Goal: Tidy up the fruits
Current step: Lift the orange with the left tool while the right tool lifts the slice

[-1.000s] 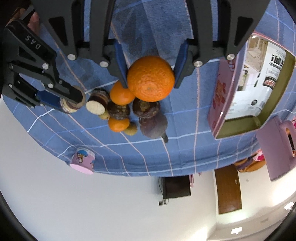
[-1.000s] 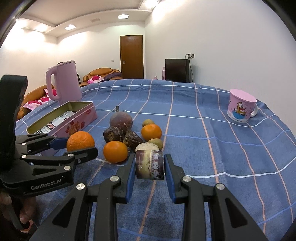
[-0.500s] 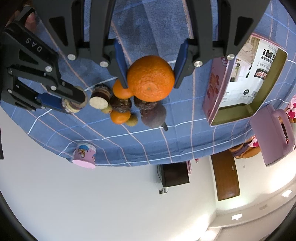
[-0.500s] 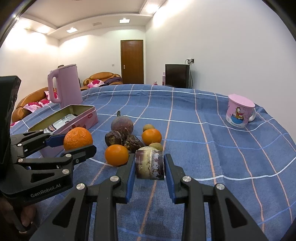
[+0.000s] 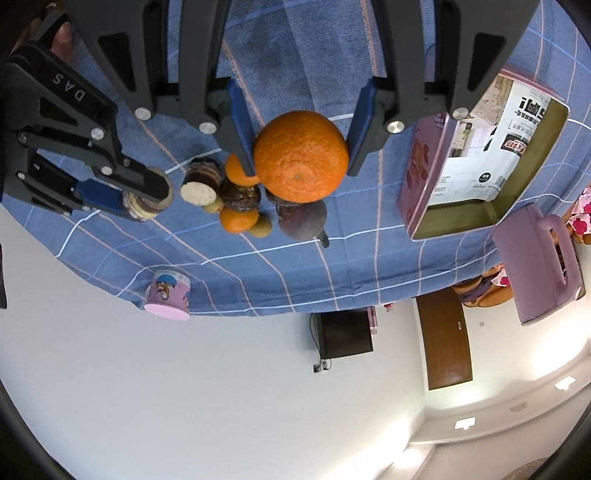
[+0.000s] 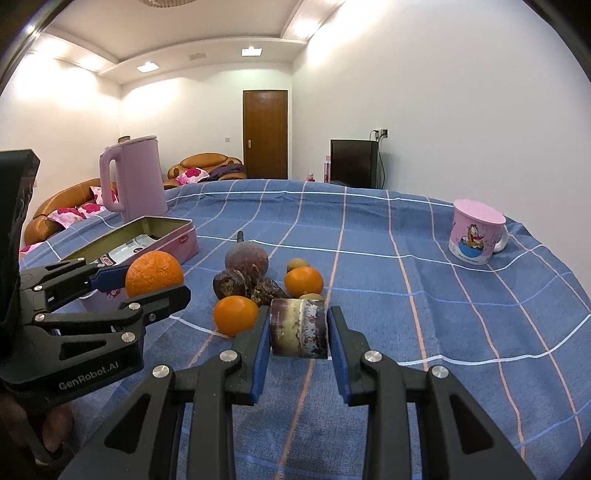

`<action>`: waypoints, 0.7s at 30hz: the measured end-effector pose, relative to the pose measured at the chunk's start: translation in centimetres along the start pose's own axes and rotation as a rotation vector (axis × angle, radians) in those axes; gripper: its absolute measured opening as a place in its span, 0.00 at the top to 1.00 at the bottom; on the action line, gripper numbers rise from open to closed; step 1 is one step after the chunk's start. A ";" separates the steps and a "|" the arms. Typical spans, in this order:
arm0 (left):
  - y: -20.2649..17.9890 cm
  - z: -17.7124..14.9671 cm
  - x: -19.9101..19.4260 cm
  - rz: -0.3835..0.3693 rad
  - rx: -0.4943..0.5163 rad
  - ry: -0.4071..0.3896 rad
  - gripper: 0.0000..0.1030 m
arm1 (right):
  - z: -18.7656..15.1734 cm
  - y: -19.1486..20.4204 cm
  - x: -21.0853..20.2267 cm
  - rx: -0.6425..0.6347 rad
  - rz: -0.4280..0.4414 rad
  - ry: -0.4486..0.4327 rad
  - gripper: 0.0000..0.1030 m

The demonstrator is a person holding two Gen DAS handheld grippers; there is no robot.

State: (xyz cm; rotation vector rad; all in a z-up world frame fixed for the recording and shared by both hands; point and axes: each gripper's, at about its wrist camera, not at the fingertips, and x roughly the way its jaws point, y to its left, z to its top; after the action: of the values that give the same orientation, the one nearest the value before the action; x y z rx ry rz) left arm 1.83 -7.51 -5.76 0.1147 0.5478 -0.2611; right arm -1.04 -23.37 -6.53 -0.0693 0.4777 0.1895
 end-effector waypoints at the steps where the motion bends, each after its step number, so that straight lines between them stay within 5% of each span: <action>1: 0.0 0.0 0.0 0.001 -0.001 -0.003 0.52 | 0.0 0.0 0.0 0.000 0.000 -0.002 0.69; 21: 0.4 -0.1 -0.9 0.013 -0.014 -0.065 0.53 | -0.2 0.3 -1.0 -0.016 -0.002 -0.061 0.69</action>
State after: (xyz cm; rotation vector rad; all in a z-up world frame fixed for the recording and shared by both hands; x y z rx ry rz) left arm 1.12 -6.95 -5.31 0.0962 0.4836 -0.2473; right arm -2.06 -23.24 -6.22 -0.0791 0.4157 0.1924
